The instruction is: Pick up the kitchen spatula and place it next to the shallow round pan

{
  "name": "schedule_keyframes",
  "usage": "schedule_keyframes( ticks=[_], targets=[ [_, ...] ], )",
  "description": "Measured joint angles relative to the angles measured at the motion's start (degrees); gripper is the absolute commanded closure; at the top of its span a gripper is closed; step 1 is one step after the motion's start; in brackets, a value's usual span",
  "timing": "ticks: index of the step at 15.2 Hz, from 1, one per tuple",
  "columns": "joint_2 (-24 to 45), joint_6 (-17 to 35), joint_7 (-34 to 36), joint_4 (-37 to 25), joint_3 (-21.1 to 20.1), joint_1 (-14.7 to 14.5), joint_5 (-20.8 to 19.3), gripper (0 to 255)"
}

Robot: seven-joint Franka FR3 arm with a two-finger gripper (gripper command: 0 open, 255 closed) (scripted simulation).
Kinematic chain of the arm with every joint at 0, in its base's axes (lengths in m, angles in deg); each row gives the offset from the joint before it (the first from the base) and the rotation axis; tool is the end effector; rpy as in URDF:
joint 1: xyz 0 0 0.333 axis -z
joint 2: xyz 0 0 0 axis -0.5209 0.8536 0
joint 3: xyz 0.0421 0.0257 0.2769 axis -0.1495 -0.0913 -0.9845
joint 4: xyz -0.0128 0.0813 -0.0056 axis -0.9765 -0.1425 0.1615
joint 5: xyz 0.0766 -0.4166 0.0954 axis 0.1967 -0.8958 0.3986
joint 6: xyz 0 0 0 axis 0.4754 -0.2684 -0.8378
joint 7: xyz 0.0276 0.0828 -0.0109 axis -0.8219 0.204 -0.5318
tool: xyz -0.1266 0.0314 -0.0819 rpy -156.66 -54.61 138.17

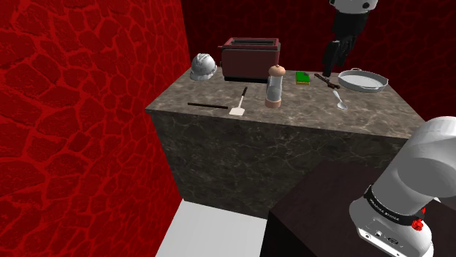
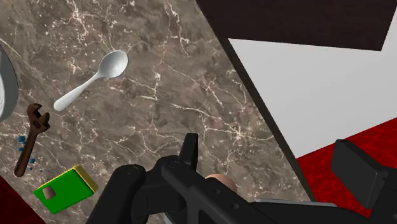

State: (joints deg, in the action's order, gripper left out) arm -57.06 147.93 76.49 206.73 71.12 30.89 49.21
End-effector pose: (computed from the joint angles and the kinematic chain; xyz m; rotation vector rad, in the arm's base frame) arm 0.3690 -0.0407 0.5193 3.0705 0.1088 0.0470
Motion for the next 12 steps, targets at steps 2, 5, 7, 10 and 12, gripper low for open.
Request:
schedule_keyframes(
  ticks=[2,5,7,10,12],
  targets=[
    [0.58,0.60,1.03,0.05,-0.43,0.11,0.34,0],
    [4.40,4.43,6.89,0.27,-2.77,0.66,2.05,0],
    [7.74,7.63,11.45,0.17,-4.55,1.10,3.23,0],
    [13.44,11.74,18.47,-1.39,-7.24,1.78,4.71,0],
    [17.22,14.13,23.00,-2.83,-8.82,2.34,5.32,0]
  ],
)
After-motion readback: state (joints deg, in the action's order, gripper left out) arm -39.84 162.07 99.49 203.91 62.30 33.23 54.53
